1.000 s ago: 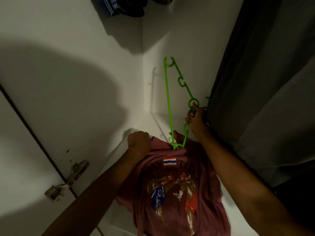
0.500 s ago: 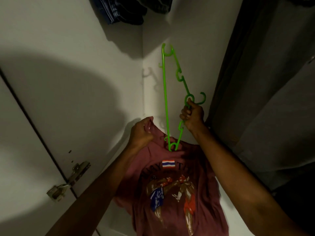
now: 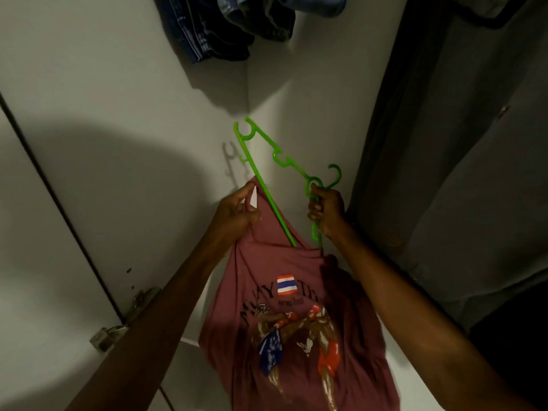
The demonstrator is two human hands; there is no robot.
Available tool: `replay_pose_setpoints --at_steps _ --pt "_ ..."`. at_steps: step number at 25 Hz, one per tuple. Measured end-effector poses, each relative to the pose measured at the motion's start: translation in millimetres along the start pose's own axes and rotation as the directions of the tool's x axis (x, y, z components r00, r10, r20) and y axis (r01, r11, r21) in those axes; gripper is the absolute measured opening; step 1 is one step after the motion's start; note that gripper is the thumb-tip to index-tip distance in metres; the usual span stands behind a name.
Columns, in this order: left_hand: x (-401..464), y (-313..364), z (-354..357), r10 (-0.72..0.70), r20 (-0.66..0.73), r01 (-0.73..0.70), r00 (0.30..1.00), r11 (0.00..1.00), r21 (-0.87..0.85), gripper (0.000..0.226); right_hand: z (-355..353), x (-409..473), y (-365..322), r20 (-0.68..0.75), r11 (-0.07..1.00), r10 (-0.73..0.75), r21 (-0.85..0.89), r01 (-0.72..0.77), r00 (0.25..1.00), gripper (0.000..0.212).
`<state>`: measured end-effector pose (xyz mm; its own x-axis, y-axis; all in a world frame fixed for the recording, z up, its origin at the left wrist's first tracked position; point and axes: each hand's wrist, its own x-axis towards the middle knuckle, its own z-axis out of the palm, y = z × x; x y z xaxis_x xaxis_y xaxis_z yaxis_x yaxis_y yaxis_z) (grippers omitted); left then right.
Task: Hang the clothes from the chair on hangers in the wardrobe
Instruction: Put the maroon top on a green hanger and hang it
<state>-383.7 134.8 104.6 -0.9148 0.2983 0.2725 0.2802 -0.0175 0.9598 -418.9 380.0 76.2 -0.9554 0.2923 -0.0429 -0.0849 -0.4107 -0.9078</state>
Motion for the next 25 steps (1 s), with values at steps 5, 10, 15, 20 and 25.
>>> replay_pose_setpoints --at_steps 5,10,15,20,25 --pt "-2.7 17.0 -13.4 -0.031 -0.061 0.020 0.998 0.986 -0.166 0.076 -21.0 -18.0 -27.7 0.023 0.976 -0.050 -0.210 0.053 0.999 0.030" --pt "1.3 13.2 -13.2 -0.094 -0.162 0.091 0.982 0.996 -0.026 0.060 -30.8 -31.7 -67.1 0.030 0.854 -0.231 -0.472 0.217 0.973 0.028" --pt "3.0 10.5 -21.5 0.023 -0.140 -0.004 0.990 0.991 0.133 0.058 -52.3 -43.1 -68.3 0.039 0.799 -0.241 -0.559 0.221 0.970 0.020" --pt "-3.6 24.9 -20.4 0.110 -0.156 -0.011 0.982 0.850 0.527 0.064 -63.6 -51.5 -63.6 0.011 0.784 -0.246 -0.586 0.205 0.969 0.028" --pt "1.0 29.8 5.6 0.013 -0.097 0.032 0.995 0.893 0.449 0.050 -33.0 -60.8 -53.1 0.188 0.661 -0.198 -0.699 0.273 0.962 0.033"
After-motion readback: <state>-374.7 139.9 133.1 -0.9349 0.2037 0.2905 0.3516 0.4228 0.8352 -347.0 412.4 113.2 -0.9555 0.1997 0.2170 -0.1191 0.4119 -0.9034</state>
